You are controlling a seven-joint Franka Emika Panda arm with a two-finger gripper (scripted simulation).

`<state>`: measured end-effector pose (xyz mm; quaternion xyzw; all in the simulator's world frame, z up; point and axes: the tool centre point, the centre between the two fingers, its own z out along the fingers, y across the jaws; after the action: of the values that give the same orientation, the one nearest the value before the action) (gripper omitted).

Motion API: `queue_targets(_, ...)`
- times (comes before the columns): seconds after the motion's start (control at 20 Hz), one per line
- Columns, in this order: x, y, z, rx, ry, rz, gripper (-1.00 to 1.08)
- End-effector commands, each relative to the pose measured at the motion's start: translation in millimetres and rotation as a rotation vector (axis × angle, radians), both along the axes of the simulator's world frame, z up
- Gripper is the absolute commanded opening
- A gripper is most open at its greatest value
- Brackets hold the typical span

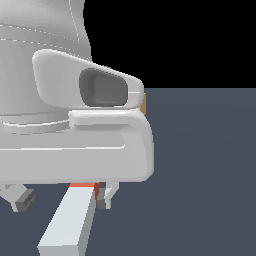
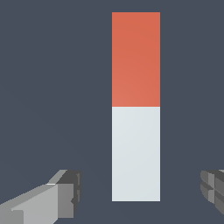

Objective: Insert the peg into the horizontal hole in a box.

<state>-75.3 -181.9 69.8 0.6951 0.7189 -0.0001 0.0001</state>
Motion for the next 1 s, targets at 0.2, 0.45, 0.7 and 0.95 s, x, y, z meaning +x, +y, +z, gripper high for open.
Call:
queue_targets(0.2, -0.5, 0.2, -15.6, 0.000, 0.000, 0.000, 1.00)
queue_targets(0.45, -0.8, 0.8, -39.5, 0.000, 0.000, 0.000, 1.00)
queue_targets(0.7, 0.1, 0.6, -49.2, 0.000, 0.000, 0.000, 1.00)
queue_targets(0.95, 0.1, 0.6, -49.4, 0.000, 0.000, 0.000, -1.00)
